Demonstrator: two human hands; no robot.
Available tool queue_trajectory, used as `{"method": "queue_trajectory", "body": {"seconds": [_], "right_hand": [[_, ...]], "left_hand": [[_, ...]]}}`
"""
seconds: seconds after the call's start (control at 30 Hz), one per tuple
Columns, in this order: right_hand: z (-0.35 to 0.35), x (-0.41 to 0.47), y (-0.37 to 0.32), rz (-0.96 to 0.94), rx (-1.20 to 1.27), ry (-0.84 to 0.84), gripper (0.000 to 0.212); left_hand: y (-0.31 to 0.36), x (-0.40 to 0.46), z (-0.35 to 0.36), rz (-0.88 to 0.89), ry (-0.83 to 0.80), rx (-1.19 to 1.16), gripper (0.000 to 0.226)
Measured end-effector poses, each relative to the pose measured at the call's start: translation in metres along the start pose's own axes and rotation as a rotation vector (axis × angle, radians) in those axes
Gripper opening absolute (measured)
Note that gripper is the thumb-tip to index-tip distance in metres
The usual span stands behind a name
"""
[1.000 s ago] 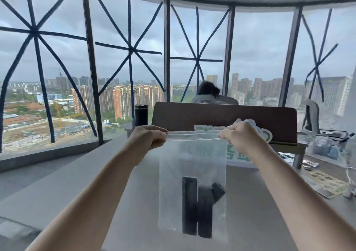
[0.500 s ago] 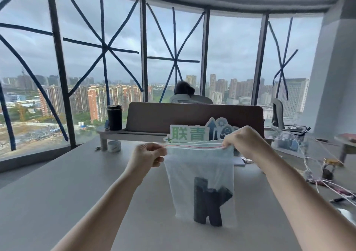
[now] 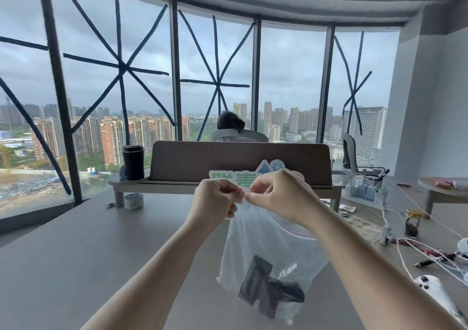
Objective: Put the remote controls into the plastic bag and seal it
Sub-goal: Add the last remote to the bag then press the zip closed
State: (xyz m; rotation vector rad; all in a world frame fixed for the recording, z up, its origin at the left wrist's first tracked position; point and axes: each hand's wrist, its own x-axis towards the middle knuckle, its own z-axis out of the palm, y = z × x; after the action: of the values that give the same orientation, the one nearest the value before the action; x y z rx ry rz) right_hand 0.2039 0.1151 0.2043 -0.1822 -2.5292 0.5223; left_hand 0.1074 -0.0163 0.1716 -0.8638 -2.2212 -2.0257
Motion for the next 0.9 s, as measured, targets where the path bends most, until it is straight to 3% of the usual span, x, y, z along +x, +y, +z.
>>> {"method": "queue_trajectory", "body": {"seconds": [0.1, 0.9], "right_hand": [[-0.004, 0.004, -0.002, -0.022, -0.072, 0.018, 0.012], [0.004, 0.015, -0.010, -0.043, 0.090, -0.014, 0.012]], "left_hand": [[0.007, 0.001, 0.000, 0.059, -0.002, 0.063, 0.015], [0.021, 0.004, -0.014, 0.170, 0.020, 0.258, 0.011]]}}
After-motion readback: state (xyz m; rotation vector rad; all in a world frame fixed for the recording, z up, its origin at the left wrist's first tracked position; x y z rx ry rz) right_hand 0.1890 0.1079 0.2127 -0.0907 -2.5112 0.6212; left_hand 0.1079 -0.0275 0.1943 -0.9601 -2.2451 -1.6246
